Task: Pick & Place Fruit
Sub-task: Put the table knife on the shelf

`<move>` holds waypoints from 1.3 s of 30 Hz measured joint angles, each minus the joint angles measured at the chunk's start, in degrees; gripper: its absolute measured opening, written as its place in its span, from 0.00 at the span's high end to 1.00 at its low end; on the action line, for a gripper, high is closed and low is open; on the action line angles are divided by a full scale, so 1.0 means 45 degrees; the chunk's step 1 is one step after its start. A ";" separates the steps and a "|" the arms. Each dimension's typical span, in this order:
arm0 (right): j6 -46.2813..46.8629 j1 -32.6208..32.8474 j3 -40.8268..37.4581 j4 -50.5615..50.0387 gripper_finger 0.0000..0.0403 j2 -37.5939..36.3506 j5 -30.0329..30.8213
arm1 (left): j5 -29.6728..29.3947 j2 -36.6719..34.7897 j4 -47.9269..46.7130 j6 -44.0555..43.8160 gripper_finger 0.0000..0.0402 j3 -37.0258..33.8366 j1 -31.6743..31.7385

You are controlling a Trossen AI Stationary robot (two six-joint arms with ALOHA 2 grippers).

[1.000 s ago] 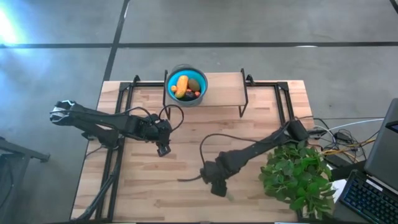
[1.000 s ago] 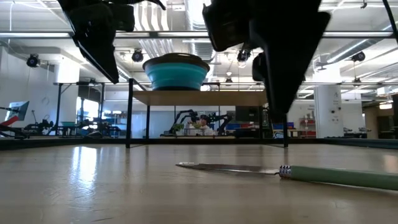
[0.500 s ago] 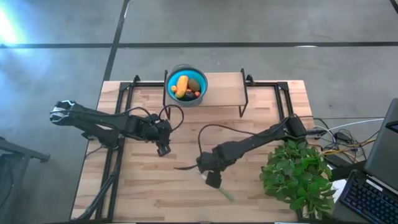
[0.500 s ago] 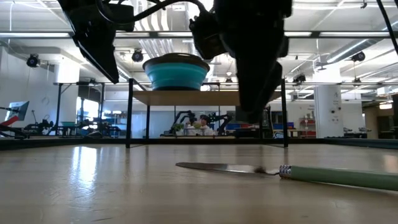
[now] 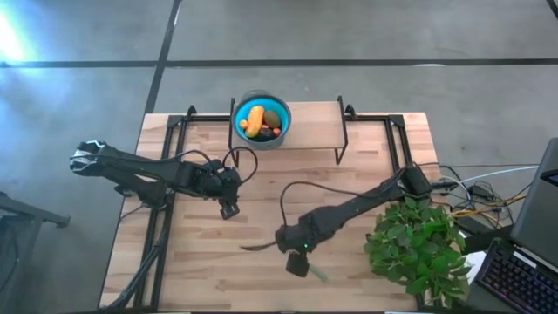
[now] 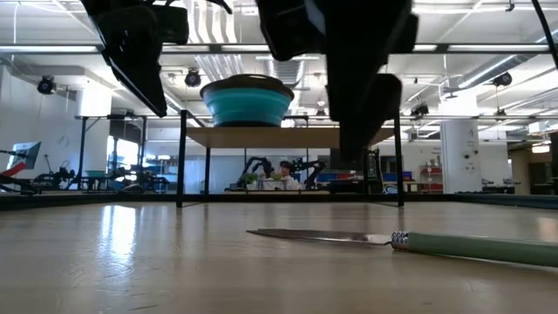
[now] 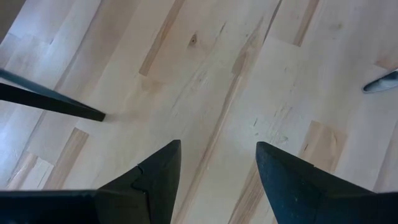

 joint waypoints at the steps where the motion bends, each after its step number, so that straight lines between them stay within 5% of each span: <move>1: 0.0047 0.0109 0.0000 0.0005 0.33 0.0000 -0.0017 | 0.0000 0.0000 0.0000 -0.0004 0.47 0.0000 0.0000; 14: 0.0399 0.0633 -0.0587 -0.0085 0.41 0.0005 0.0148 | 0.0000 0.0000 0.0005 -0.0072 0.47 0.0000 0.0003; 29: 0.1307 0.0864 -0.0918 -0.0133 0.33 0.0091 0.0145 | -0.0034 0.0000 0.0005 -0.0098 0.47 0.0000 0.0001; 39: 0.1365 0.1051 -0.0957 -0.0088 0.39 0.0468 0.0140 | -0.0277 0.0000 0.0012 -0.0053 0.47 0.0000 0.0003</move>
